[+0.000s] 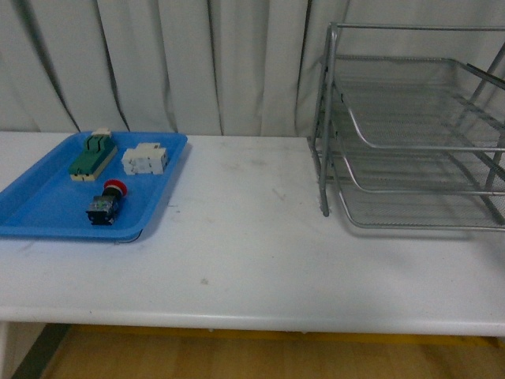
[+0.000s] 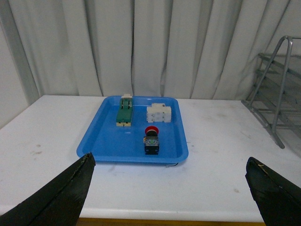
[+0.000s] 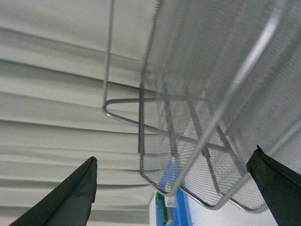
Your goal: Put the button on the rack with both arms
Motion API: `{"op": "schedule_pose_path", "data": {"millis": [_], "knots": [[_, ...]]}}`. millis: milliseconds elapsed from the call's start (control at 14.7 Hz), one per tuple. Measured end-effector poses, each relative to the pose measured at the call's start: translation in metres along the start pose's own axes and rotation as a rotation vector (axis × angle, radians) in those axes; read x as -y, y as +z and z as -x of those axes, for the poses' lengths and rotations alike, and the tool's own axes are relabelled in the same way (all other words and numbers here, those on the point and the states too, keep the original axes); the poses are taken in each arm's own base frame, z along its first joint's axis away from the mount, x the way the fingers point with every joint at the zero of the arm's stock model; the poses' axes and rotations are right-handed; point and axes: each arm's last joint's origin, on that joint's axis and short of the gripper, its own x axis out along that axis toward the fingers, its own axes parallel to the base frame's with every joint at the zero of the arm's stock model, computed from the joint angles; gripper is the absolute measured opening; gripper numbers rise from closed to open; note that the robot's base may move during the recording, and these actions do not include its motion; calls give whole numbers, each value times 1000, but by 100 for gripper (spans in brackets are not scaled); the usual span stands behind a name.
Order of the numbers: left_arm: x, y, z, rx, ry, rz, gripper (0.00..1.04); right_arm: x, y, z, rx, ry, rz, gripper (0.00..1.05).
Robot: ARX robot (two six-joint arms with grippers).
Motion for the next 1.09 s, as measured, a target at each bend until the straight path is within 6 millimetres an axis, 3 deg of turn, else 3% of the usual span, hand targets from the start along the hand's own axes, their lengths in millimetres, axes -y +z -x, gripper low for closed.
{"op": "schedule_pose_path", "data": {"millis": [136,340,408,544,1087], "knots": [[0,0,0,0,0,0,98,31,-12,5,-31,-112,-190,98],[0,0,0,0,0,0,98,47,-23,6,-72,-160,-242,98],[0,0,0,0,0,0,98,52,-23,-4,-75,-161,-228,98],[0,0,0,0,0,0,98,69,-22,-42,-85,-129,-144,98],[0,0,0,0,0,0,98,68,-30,-52,-107,-111,-123,96]]}}
